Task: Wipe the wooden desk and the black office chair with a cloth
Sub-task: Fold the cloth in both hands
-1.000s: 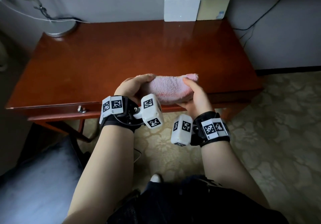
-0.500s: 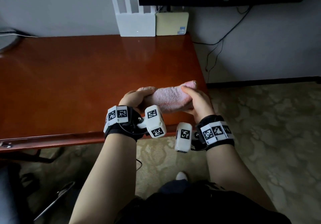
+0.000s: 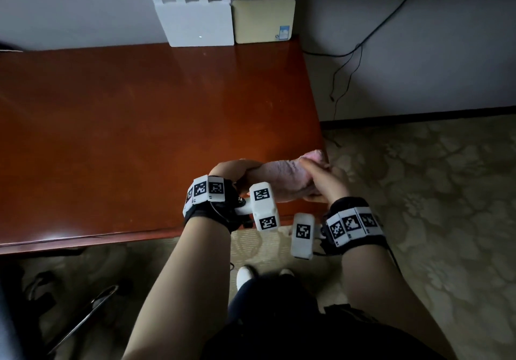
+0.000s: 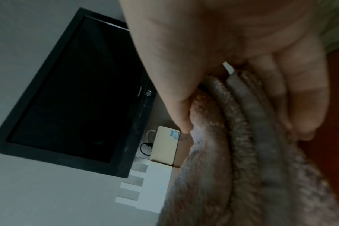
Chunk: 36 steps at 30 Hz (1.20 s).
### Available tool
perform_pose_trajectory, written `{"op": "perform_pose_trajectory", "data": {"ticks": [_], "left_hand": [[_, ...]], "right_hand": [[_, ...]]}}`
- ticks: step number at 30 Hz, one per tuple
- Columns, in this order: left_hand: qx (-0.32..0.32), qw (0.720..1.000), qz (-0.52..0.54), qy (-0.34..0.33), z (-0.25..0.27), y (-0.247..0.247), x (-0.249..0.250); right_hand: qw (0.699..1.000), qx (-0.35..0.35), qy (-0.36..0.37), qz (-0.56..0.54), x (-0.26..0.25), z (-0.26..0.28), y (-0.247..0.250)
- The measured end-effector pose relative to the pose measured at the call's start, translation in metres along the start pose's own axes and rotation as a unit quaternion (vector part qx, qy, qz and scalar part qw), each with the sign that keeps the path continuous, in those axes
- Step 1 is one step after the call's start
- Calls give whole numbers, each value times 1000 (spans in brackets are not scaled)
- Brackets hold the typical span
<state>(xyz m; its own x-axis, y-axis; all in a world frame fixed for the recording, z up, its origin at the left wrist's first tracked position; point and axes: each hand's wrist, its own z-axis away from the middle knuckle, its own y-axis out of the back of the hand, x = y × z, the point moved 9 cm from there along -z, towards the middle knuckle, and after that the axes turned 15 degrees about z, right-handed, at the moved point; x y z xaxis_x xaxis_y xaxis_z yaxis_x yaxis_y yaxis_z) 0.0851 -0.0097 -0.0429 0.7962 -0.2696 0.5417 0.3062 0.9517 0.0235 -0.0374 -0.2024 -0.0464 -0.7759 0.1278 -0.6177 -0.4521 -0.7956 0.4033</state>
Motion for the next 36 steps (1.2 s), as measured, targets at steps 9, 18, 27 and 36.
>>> {"op": "perform_pose_trajectory", "data": {"ticks": [9,18,27,36], "left_hand": [[-39,997,52,49,-22,-6,-27],[13,981,-155,-113,-23,-1,3],[-55,883,-419,-207,-31,-48,-10],[-30,910,-378,-166,-42,-39,-27]], "right_hand": [[986,89,-50,134,40,-23,2],[918,230,161,279,-7,-15,22],[829,11,265,493,2,-10,-31],[815,9,289,502,5,-10,-36]]}}
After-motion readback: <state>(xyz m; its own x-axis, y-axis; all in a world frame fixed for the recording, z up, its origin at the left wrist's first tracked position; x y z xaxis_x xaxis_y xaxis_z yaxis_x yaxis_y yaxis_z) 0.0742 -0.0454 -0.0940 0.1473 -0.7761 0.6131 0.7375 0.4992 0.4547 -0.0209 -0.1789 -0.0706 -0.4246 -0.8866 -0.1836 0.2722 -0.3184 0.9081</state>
